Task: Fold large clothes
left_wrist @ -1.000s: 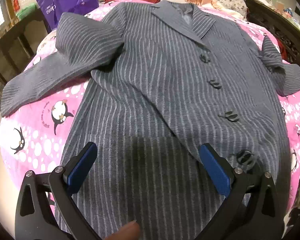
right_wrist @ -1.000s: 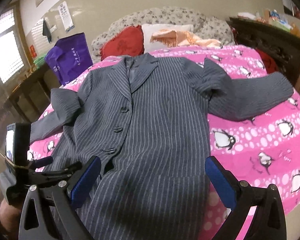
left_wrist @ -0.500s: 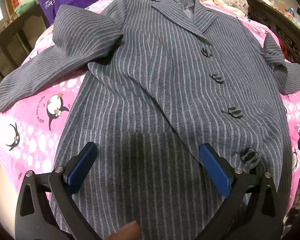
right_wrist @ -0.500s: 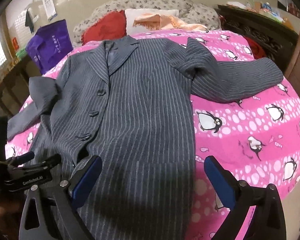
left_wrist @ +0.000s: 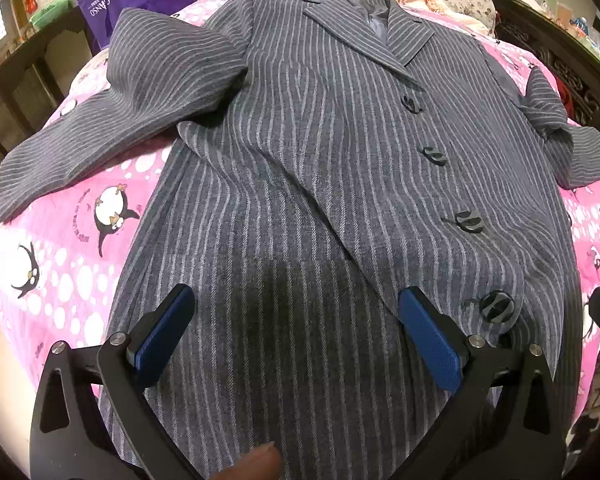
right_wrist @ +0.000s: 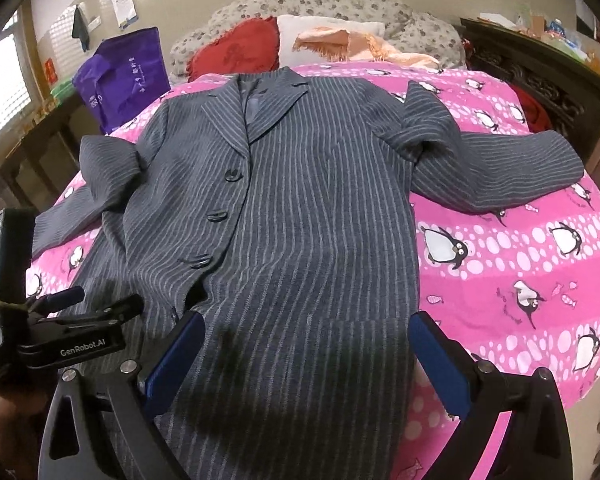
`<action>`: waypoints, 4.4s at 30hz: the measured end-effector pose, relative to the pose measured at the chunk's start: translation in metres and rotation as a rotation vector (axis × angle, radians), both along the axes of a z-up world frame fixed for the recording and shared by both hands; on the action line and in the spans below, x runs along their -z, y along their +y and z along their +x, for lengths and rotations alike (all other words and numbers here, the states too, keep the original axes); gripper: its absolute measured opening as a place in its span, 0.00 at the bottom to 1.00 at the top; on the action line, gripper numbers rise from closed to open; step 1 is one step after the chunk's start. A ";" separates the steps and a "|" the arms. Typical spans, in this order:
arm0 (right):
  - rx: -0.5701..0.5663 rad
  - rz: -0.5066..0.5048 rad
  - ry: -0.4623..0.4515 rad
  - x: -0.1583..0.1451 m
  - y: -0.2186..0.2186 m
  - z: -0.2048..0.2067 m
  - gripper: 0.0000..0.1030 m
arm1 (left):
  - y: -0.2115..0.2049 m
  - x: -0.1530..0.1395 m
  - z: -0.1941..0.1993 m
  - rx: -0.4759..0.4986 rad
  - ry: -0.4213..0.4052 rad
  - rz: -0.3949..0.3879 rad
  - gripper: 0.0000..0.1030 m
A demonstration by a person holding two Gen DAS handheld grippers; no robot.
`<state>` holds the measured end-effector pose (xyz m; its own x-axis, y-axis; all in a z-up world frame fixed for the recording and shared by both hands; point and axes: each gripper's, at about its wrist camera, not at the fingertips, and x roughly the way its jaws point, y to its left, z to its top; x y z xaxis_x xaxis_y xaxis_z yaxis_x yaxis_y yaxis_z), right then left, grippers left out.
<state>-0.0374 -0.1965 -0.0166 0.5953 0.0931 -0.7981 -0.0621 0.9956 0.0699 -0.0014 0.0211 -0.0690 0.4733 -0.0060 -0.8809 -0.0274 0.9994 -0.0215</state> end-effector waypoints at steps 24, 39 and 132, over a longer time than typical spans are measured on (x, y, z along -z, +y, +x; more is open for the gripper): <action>0.025 0.012 -0.025 -0.009 -0.004 -0.012 0.98 | 0.005 -0.012 -0.011 -0.010 -0.032 -0.003 1.00; 0.021 0.054 -0.134 -0.034 -0.005 -0.044 0.98 | 0.002 -0.044 -0.031 -0.001 -0.117 0.016 1.00; -0.057 0.007 -0.007 0.081 -0.011 0.123 1.00 | 0.363 -0.119 -0.048 -0.671 -0.610 -0.245 0.04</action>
